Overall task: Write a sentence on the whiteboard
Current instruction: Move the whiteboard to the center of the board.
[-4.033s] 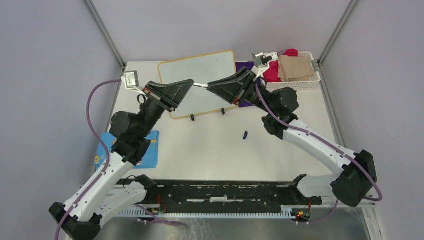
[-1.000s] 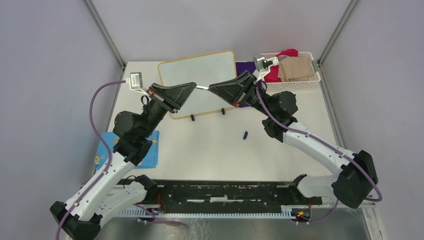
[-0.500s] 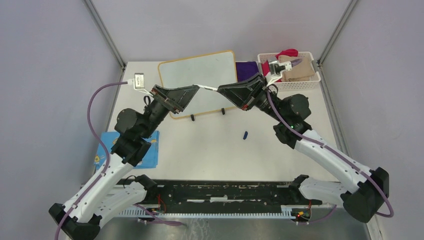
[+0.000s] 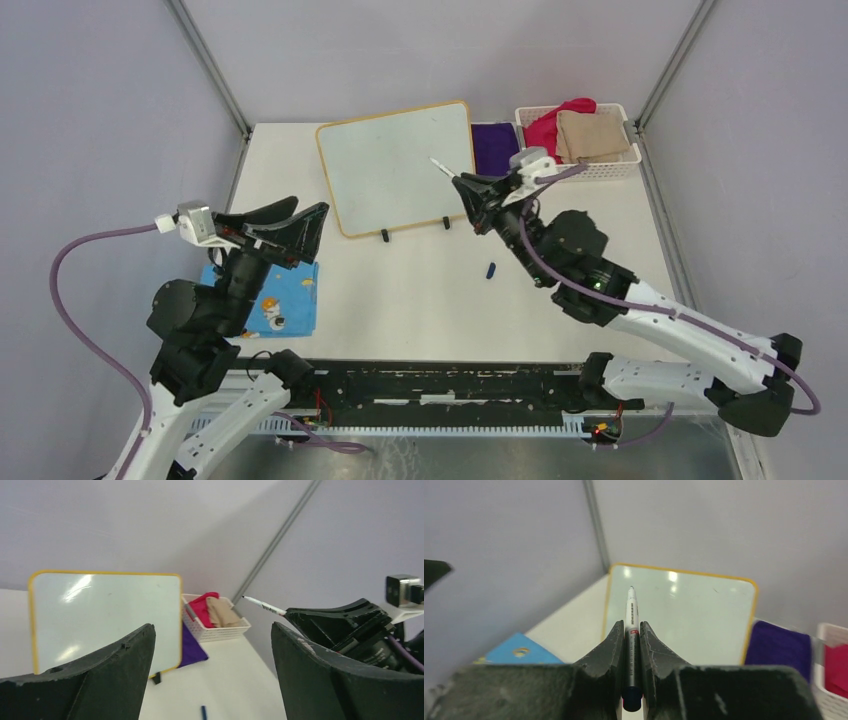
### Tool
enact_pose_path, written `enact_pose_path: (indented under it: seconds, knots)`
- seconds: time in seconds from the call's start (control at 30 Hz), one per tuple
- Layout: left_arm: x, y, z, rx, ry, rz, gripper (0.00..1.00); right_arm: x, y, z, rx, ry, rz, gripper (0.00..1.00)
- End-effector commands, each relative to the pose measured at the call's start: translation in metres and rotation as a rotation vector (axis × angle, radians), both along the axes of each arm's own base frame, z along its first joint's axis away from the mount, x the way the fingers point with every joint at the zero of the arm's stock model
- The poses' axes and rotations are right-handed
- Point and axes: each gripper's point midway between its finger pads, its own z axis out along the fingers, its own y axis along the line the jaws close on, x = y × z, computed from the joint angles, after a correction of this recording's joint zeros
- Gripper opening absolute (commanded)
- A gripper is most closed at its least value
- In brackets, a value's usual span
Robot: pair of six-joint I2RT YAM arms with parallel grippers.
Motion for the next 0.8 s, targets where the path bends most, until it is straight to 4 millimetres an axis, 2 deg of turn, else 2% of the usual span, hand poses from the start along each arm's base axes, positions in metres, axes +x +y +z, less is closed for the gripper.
enact_pose_path:
  seconds: [0.0, 0.17, 0.3, 0.37, 0.53, 0.77]
  knots:
    - [0.013, 0.027, -0.053, 0.211, 0.09, 0.172, 0.91, 0.025, -0.024, -0.043, -0.323, -0.001, -0.376, 0.0]
    - [0.014, 0.031, -0.08, 0.242, 0.152, 0.19, 0.93, 0.036, -0.014, -0.074, -0.397, 0.014, -0.426, 0.0]
    - [0.017, 0.034, -0.094, 0.252, 0.184, 0.212, 0.93, 0.041, 0.01, -0.087, -0.34, 0.011, -0.231, 0.0]
    - [0.021, 0.037, -0.1, 0.253, 0.196, 0.24, 0.93, 0.044, 0.014, -0.089, -0.296, 0.011, -0.164, 0.0]
    - [0.039, 0.038, -0.114, 0.268, 0.218, 0.303, 0.97, 0.056, 0.01, -0.099, -0.26, 0.024, -0.099, 0.0]
    - [0.082, 0.008, -0.143, 0.4, 0.35, 0.286, 1.0, 0.071, -0.003, -0.117, -0.226, 0.057, -0.159, 0.0]
